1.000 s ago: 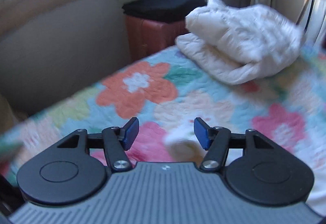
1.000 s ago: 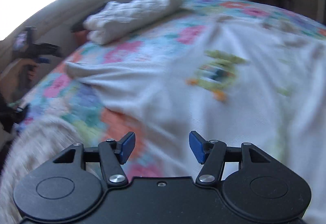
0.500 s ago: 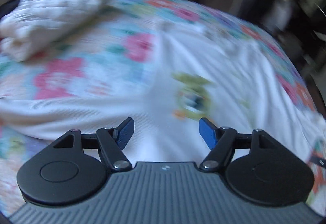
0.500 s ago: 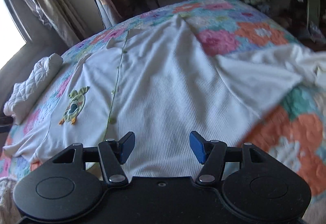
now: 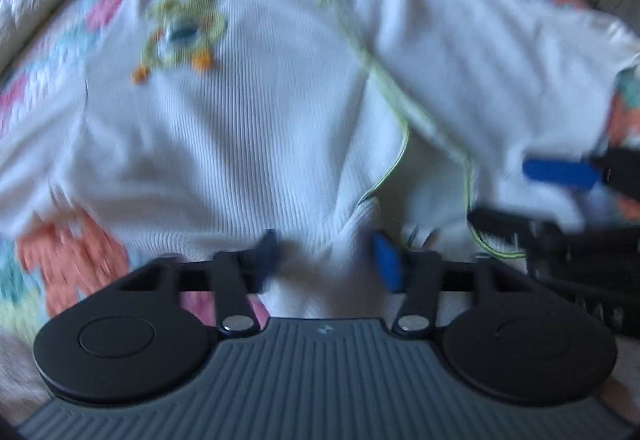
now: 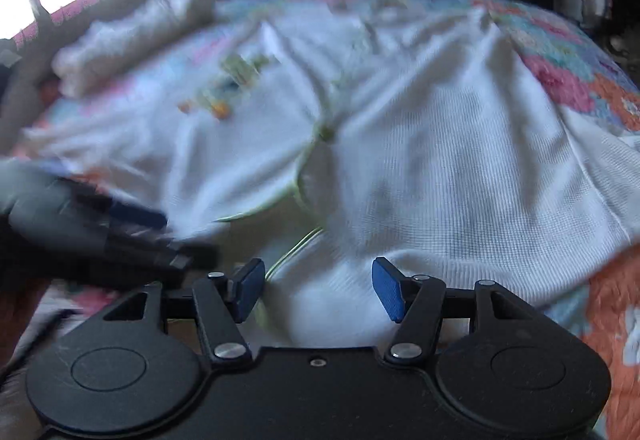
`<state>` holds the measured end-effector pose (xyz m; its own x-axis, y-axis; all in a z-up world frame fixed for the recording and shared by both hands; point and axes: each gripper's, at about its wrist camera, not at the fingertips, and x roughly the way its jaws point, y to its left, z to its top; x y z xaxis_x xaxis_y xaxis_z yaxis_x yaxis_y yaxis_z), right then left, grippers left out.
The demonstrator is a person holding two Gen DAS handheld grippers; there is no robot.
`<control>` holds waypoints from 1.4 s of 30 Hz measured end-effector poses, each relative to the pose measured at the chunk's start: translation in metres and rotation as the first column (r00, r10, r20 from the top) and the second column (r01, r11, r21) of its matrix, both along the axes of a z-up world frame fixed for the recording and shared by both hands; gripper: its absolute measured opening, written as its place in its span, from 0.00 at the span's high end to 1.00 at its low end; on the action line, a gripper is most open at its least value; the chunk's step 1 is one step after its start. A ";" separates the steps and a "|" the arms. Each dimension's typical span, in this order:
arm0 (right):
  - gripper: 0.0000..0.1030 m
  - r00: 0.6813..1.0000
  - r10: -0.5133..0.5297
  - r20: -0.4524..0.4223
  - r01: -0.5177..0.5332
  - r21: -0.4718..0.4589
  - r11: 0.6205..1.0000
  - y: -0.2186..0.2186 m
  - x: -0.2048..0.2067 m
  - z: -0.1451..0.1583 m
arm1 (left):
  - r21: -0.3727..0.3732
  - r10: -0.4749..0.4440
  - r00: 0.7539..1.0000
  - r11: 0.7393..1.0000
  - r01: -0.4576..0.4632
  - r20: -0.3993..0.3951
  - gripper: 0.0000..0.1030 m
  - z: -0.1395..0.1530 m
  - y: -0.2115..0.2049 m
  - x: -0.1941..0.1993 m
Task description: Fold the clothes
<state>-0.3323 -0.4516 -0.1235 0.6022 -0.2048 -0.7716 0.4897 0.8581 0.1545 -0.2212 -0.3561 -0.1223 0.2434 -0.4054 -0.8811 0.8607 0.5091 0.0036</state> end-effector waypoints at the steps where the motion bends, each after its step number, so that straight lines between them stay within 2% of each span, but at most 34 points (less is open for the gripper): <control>1: 0.69 1.000 0.007 -0.028 -0.007 -0.009 1.000 -0.003 0.008 -0.006 | 0.002 0.009 1.000 1.000 -0.009 0.002 0.58 -0.002 0.002 -0.002; 2: 0.80 0.999 -0.007 -0.040 0.007 0.010 1.000 -0.005 0.007 -0.009 | 0.003 0.012 1.000 1.000 -0.012 0.007 0.59 -0.002 0.005 -0.003; 5: 0.92 0.998 -0.022 -0.056 0.025 0.052 0.998 -0.006 0.000 -0.011 | 0.009 0.025 1.000 1.000 -0.025 0.015 0.60 -0.001 0.015 -0.009; 7: 0.94 0.998 -0.006 -0.069 0.011 0.072 0.997 0.001 -0.004 -0.009 | 0.015 0.027 0.999 1.000 -0.027 0.025 0.60 0.000 0.020 -0.014; 11: 0.94 0.998 -0.015 -0.068 0.019 0.054 0.998 0.014 -0.011 -0.006 | 0.023 0.015 0.996 1.000 -0.017 0.086 0.59 0.004 0.025 -0.028; 12: 0.92 0.998 -0.033 -0.055 0.036 0.055 0.998 0.013 -0.015 -0.003 | 0.017 0.018 0.995 1.000 -0.019 0.093 0.59 0.009 0.027 -0.032; 14: 0.88 0.997 -0.076 -0.022 0.077 0.051 0.996 0.019 -0.026 0.008 | -0.016 0.014 0.994 1.000 -0.012 0.110 0.52 0.022 0.036 -0.039; 15: 0.76 0.996 -0.088 -0.007 0.089 0.033 0.996 0.025 -0.035 0.015 | -0.038 0.012 0.993 0.999 -0.008 0.121 0.45 0.029 0.041 -0.043; 16: 0.68 0.995 -0.100 0.009 0.100 0.005 0.995 0.031 -0.043 0.020 | -0.064 0.013 0.991 0.998 -0.005 0.132 0.39 0.035 0.046 -0.047; 17: 0.53 0.993 -0.115 0.020 0.115 -0.030 0.993 0.037 -0.050 0.023 | -0.091 0.011 0.989 0.996 0.003 0.145 0.36 0.040 0.051 -0.050; 18: 0.46 0.991 -0.129 0.031 0.131 -0.066 0.989 0.042 -0.057 0.026 | -0.114 0.009 0.988 0.993 0.009 0.156 0.31 0.042 0.055 -0.053; 22: 0.42 0.985 -0.162 0.062 0.170 -0.152 0.974 0.059 -0.077 0.033 | -0.159 0.030 0.983 0.987 0.000 0.183 0.31 0.046 0.065 -0.056; 24: 0.38 0.979 -0.183 0.087 0.195 -0.160 0.968 0.060 -0.083 0.037 | -0.174 0.046 0.980 0.985 -0.012 0.195 0.30 0.047 0.069 -0.056; 27: 0.35 0.968 -0.217 0.124 0.235 -0.165 0.958 0.061 -0.093 0.042 | -0.205 0.068 0.974 0.978 -0.023 0.214 0.23 0.052 0.079 -0.060; 31: 0.30 0.955 -0.248 0.163 0.276 -0.179 0.944 0.069 -0.097 0.046 | -0.257 0.073 0.975 0.966 -0.017 0.210 0.19 0.052 0.093 -0.068; 33: 0.20 0.947 -0.255 0.197 0.293 -0.194 0.936 0.074 -0.100 0.049 | -0.264 0.073 0.974 0.964 -0.014 0.215 0.17 0.051 0.096 -0.072; 36: 0.14 0.936 -0.233 0.263 0.291 -0.208 0.934 0.082 -0.104 0.054 | -0.272 0.077 0.974 0.962 -0.016 0.215 0.13 0.051 0.099 -0.077; 42: 0.12 0.932 -0.259 0.253 0.309 -0.185 0.933 0.079 -0.104 0.056 | -0.296 0.092 0.979 0.955 -0.034 0.183 0.02 0.063 0.099 -0.080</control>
<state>-0.4365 -0.3725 -0.0675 0.6433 -0.5404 -0.5423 0.6928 0.7124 0.1119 -0.3008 -0.2567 -0.0594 0.4300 -0.6140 -0.6618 0.8243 0.5661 0.0103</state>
